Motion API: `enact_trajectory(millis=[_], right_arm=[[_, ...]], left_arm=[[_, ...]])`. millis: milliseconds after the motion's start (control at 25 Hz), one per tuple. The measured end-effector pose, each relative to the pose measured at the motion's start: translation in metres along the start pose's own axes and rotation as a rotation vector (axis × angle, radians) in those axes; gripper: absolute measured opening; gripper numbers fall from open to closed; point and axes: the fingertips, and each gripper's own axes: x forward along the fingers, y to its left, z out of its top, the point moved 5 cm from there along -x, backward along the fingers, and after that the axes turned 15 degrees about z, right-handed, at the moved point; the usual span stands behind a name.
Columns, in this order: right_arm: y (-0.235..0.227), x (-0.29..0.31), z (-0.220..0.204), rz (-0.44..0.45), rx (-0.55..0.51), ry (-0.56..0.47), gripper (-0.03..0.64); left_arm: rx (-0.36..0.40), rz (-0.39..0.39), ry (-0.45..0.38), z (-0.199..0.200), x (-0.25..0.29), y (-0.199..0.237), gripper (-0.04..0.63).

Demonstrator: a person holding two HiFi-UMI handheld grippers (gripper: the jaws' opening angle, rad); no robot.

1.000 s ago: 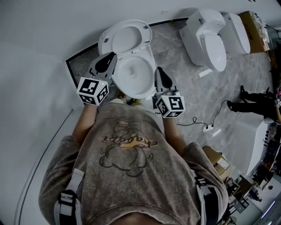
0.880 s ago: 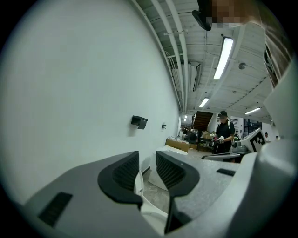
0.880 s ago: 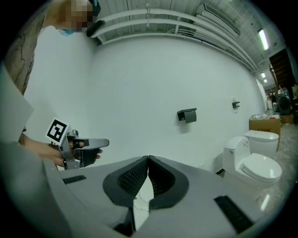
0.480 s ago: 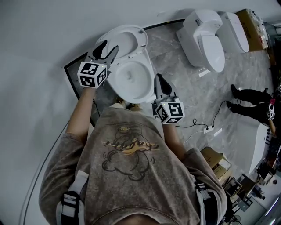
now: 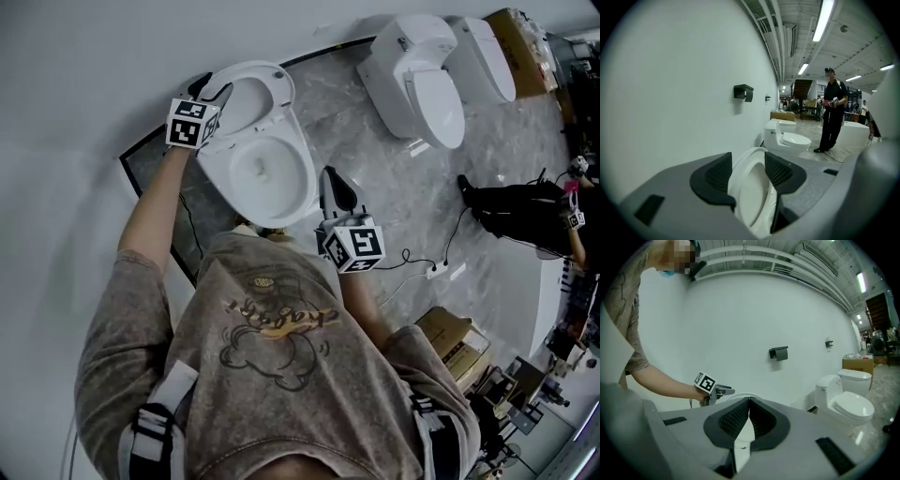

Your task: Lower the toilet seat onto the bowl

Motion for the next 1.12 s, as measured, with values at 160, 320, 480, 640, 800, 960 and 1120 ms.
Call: enact_trajectory(millis=[160,320,480,640,800,960,1120], right_arm=[[-0.008,0.001,-0.002,-0.021,0.014,0.006,0.026],[-0.018,0.007,-0.002,-0.029,0.023,0.017,0.026],[-0.023,0.011,-0.002,-0.043,0.035,0.017,0.026],[-0.023,0.01,-0.005,-0.06,0.046,0.023,0.026],[-0.023,0.011,-0.008,-0.073,0.053,0.022,0.026],[-0.02,0.014,-0.009,-0.071,0.061,0.023,0.026],[-0.014,0.016,-0.01,-0.066,0.068,0.025,0.026]], left_arm=[[0.015,-0.019,0.05,-0.01,0.024,0.002,0.212],[0.042,-0.038,0.088,-0.014,0.043,0.004,0.212],[0.045,-0.055,0.104,-0.016,0.052,0.006,0.207],[0.054,-0.047,0.091,-0.018,0.052,0.007,0.189],[0.08,-0.044,0.067,-0.019,0.048,0.005,0.179],[0.122,-0.054,0.058,-0.02,0.044,0.0,0.17],[0.095,-0.07,0.063,-0.019,0.04,0.001,0.167]])
